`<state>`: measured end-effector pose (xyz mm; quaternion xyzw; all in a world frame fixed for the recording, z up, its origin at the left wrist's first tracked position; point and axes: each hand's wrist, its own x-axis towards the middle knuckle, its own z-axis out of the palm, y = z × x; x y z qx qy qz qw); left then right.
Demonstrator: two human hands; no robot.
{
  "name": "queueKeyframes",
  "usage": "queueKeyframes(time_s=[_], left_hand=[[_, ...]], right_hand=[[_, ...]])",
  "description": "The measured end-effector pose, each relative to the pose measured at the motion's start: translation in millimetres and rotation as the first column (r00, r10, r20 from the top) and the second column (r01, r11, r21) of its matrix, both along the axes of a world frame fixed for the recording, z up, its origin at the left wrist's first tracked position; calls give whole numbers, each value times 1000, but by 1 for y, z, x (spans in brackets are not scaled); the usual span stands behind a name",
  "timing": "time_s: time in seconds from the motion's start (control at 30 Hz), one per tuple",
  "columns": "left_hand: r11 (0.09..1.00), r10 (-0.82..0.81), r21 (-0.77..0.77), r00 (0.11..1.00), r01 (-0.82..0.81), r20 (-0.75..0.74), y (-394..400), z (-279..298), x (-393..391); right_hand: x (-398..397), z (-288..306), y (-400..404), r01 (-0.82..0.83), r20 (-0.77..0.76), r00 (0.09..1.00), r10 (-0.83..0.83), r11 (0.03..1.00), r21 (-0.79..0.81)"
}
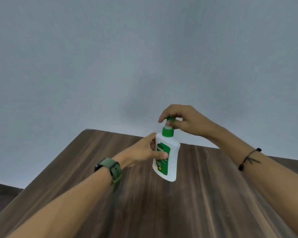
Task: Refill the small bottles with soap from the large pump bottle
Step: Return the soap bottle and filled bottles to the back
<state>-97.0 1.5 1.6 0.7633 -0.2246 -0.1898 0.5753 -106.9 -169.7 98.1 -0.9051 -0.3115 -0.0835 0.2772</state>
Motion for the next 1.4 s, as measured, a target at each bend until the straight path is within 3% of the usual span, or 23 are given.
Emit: queueKeyframes(time_s=[0.13,0.37,0.43,0.53,0.6,0.83,1.0,1.2,1.4], left_hand=[[977,192,71,976,-199,100,-17,-18,45],[890,353,176,879,-421,320,-36,-47,119],[889,363,170,880,-426,307,-41,-53,132],[889,394,139,883,-437,254,-42,-58,145],[891,394,139,888,-432,237,-41,-62,150],[894,342,196,896,-403,283,-30,-63,145],[869,422,197,888,-453,181,-1,-41,74],[942,298,169,954,-288,-36,40,-34,-87],[904,426,104,897,-416,-118,76,-28,-213]], right_hand=[[47,-16,5,138,132,985,-109,961,-238],[111,-64,13,386,241,919,-311,833,-396],[125,-68,12,381,167,924,-344,864,-329],[133,-70,5,308,-113,937,-330,935,-178],[131,-76,-4,349,-244,903,-355,935,-68],[119,-116,-10,502,-371,810,-453,864,40],[61,-108,-11,643,-424,719,-551,758,106],[-76,-74,3,488,-484,780,-397,870,72],[-190,-44,16,412,-534,797,-282,900,140]])
